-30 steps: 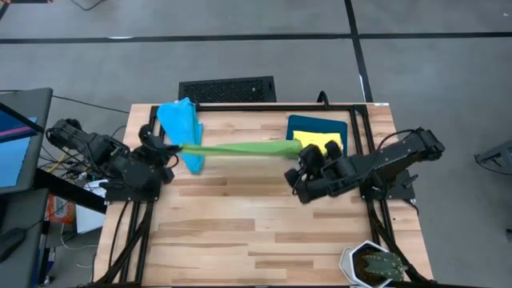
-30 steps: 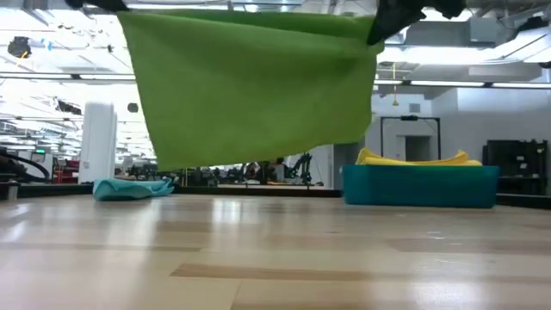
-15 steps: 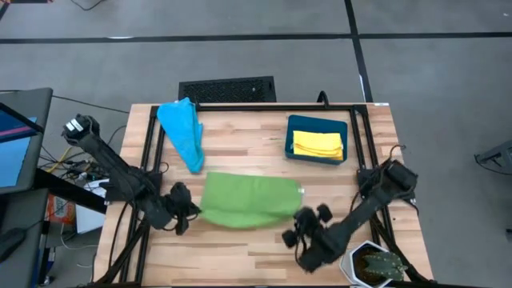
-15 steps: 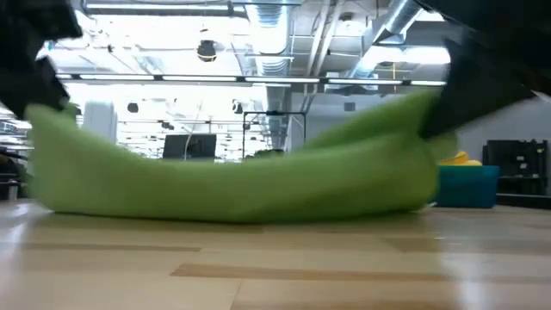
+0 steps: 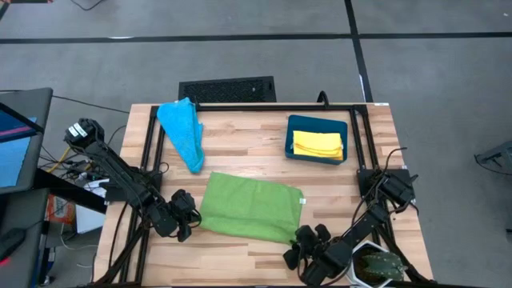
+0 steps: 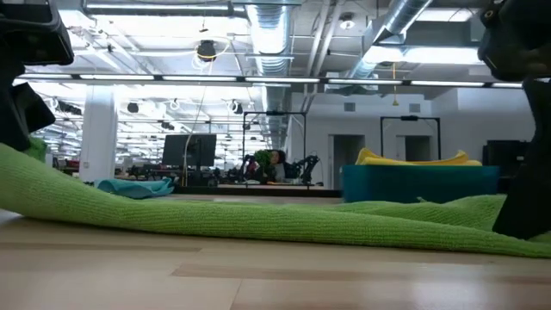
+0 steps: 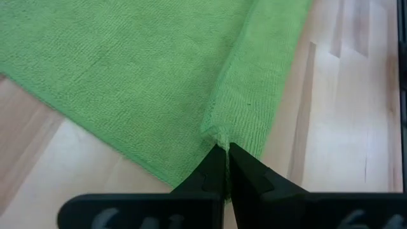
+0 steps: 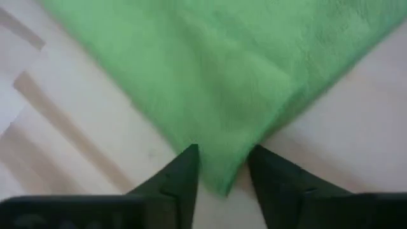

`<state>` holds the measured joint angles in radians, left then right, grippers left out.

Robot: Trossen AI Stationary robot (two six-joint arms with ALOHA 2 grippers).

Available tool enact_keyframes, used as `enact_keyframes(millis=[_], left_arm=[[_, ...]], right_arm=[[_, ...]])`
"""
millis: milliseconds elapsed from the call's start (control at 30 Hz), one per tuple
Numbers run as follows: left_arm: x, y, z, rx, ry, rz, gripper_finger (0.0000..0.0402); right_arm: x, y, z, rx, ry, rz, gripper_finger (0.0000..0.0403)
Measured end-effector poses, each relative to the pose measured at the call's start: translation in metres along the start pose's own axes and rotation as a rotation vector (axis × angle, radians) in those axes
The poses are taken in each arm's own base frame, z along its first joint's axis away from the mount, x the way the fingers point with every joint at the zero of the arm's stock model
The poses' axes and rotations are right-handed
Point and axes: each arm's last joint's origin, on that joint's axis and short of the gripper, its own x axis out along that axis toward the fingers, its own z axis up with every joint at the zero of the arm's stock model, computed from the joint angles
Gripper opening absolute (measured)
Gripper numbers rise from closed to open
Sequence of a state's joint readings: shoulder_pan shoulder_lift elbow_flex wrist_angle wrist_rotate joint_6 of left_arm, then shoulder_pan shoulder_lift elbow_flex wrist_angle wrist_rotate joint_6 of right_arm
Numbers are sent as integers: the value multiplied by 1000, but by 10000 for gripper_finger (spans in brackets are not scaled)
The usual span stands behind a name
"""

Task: Fold microfiber towels
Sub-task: Fold the green microfiber cloth

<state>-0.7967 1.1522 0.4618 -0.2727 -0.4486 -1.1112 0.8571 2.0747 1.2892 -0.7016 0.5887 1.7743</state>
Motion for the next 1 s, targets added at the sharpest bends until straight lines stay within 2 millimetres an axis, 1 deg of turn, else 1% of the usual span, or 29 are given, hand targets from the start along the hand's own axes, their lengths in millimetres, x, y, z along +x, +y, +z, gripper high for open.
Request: enact_keyframes(millis=[133, 233, 400, 500, 600, 733, 867, 1000], left_arm=[[0, 0, -1, 6, 15, -5, 0], [0, 0, -1, 9, 20, -5, 0], [0, 0, -1, 18, 23, -6, 0], [0, 0, -1, 34, 22, -6, 0], [0, 0, -1, 44, 22, -6, 0], [0, 0, -1, 47, 23, -7, 0], [0, 0, -1, 45, 23, -7, 0], [0, 0, -1, 43, 23, -7, 0]], right_arm=[[-14, 0, 7, 9, 56, 13, 199], [-25, -5, 13, -8, 76, -14, 224], [-40, -17, 25, 44, 109, -17, 231], [-46, -30, 34, 96, 124, -2, 227], [-45, -45, 45, 121, 130, 5, 227], [-40, -52, 59, 137, 125, 58, 230], [-26, -50, 63, 133, 146, 119, 230], [-9, -42, 58, 108, 181, 145, 230]])
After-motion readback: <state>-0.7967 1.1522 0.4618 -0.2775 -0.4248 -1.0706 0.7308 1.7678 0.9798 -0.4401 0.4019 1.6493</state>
